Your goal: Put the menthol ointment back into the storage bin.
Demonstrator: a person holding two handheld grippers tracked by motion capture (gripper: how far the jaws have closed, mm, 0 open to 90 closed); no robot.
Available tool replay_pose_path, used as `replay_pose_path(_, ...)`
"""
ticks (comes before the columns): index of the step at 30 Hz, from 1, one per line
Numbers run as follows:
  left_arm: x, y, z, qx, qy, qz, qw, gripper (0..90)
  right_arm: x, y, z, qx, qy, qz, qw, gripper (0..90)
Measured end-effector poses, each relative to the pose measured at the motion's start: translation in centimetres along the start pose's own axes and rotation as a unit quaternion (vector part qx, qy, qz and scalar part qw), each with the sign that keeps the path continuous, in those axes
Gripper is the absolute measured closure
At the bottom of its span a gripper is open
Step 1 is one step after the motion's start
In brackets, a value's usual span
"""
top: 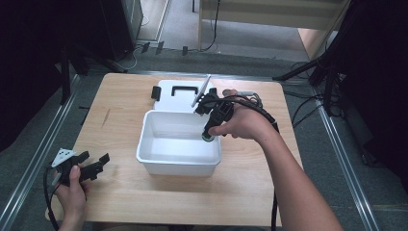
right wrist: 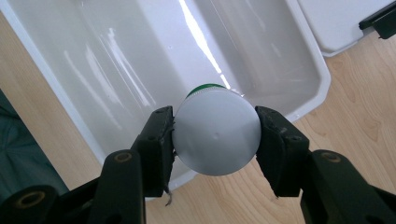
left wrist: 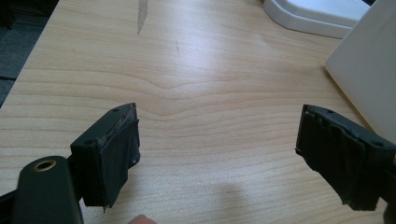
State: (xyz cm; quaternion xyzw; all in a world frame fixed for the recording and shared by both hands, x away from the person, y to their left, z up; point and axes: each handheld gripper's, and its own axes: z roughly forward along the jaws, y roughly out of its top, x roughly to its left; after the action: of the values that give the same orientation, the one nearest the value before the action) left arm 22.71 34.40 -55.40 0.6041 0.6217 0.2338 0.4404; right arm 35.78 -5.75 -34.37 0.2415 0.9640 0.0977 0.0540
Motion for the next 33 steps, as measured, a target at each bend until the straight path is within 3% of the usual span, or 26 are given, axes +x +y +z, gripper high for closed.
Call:
replay_pose_path(16,0.0,0.0,0.1,0.003,-0.002,-0.001,1.0,14.3,-0.2,-0.1,3.1,0.013,0.01,0.001,0.9999,50.8)
replay_pose_path(33,0.1,0.0,0.1,0.004,-0.005,-0.005,1.0,14.3,1.0,0.7,6.8,0.039,0.015,-0.016,0.999,50.8)
